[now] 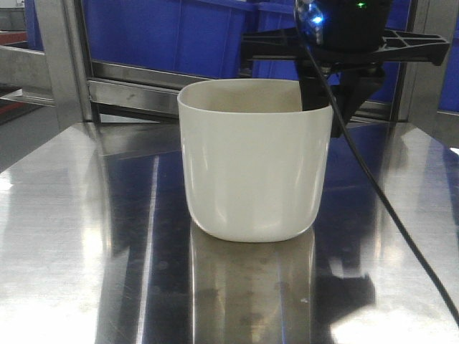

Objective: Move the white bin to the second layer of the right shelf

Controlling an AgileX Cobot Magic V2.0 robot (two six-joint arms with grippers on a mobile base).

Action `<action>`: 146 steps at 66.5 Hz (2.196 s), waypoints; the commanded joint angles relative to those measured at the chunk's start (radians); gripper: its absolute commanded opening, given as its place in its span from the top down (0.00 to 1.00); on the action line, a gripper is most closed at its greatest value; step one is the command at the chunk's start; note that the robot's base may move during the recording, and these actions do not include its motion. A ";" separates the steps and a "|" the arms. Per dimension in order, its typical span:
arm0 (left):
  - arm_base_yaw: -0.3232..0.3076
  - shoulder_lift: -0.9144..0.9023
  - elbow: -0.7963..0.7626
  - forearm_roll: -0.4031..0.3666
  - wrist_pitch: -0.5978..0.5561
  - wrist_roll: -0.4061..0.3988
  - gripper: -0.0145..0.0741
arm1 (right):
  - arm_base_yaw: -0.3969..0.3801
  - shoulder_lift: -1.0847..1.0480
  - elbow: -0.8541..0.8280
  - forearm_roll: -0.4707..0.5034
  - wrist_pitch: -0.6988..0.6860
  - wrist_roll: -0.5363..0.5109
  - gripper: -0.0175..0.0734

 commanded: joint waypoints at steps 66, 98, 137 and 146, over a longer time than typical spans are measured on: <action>-0.007 -0.016 0.037 0.000 -0.086 -0.003 0.74 | -0.645 -0.952 0.734 0.314 -0.642 -0.844 0.75; -0.007 -0.016 0.037 0.000 -0.086 -0.003 0.74 | -0.644 -1.256 0.949 0.276 -0.665 -0.840 0.75; -0.007 -0.016 0.037 0.000 -0.086 -0.003 0.74 | -0.641 -1.362 0.979 0.198 -0.661 -0.685 0.75; -0.007 -0.016 0.037 0.000 -0.086 -0.003 0.74 | -0.641 -1.362 0.979 0.199 -0.661 -0.685 0.75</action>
